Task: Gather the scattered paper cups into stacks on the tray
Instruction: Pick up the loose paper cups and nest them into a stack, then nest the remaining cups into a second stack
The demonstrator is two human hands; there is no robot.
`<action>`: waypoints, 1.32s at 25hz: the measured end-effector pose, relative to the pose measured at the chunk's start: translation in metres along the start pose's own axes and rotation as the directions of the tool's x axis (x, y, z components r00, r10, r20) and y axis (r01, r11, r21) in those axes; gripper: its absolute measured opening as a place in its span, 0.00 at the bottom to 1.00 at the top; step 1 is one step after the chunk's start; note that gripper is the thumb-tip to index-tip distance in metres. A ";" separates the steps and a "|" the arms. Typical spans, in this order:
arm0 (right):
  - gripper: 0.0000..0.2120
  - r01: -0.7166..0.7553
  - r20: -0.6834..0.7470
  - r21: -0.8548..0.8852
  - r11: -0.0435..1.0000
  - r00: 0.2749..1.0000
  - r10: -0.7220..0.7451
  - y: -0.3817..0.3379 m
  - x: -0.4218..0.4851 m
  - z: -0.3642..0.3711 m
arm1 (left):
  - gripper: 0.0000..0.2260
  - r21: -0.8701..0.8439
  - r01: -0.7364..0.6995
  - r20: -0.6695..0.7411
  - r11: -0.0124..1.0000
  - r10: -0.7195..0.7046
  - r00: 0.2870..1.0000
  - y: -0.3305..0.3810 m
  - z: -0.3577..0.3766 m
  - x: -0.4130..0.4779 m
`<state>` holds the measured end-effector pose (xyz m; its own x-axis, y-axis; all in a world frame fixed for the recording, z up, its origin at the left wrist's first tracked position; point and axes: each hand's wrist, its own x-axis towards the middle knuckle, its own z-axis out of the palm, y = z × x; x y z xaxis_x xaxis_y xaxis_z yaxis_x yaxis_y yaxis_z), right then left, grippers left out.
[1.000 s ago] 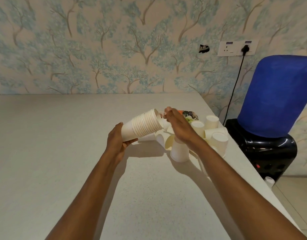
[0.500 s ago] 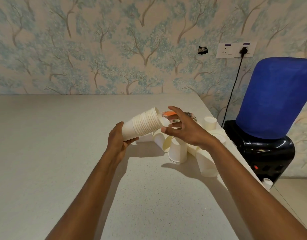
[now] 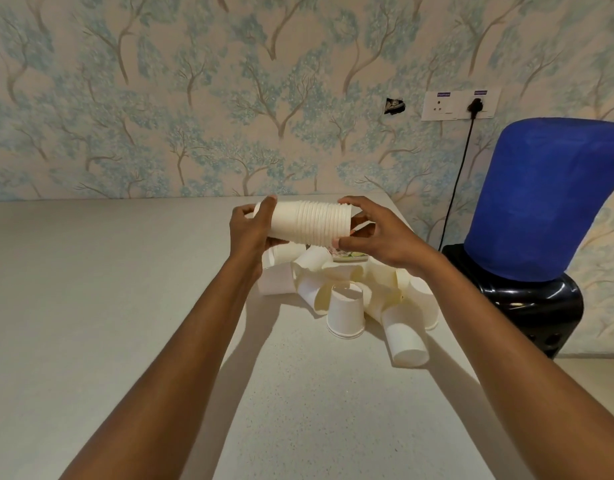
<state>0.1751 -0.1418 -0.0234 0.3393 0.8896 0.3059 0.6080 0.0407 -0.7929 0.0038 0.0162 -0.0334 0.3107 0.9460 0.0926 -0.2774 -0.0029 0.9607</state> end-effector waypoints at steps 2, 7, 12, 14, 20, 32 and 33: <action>0.35 -0.020 -0.003 -0.090 0.996 1.000 0.020 0.003 0.011 -0.004 | 0.20 0.046 -0.080 -0.038 0.996 0.082 0.996 0.014 0.017 0.007; 0.33 -0.081 -0.051 -0.317 0.945 0.996 0.068 0.013 0.039 -0.010 | 0.22 0.283 -0.293 0.034 0.913 0.296 0.955 0.035 0.060 0.025; 0.22 -0.108 -0.076 -0.397 0.911 0.993 0.085 0.023 0.084 -0.009 | 0.13 0.359 -0.475 0.301 0.803 0.382 0.874 0.044 0.086 0.055; 0.23 -0.149 -0.062 -0.391 0.908 0.989 0.136 0.030 0.107 -0.004 | 0.12 0.383 -0.490 0.359 0.783 0.363 0.860 0.041 0.093 0.072; 0.29 -0.231 0.099 -0.335 0.913 0.956 0.278 0.079 0.171 0.012 | 0.13 0.462 -0.451 0.405 0.764 0.270 0.873 0.003 0.098 0.135; 0.32 -0.360 0.278 -0.272 0.893 0.858 0.431 0.145 0.197 0.039 | 0.16 0.560 -0.404 0.447 0.724 0.146 0.882 -0.059 0.089 0.164; 0.32 -0.369 0.283 -0.258 0.893 0.855 0.435 0.146 0.196 0.040 | 0.17 0.565 -0.416 0.464 0.713 0.143 0.874 -0.060 0.089 0.164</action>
<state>0.3017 0.0571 -0.0998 0.3515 0.9069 -0.2324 0.6032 -0.4092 -0.6847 0.1525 0.1429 -0.0529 0.6535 0.6763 0.3400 0.1861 -0.5790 0.7938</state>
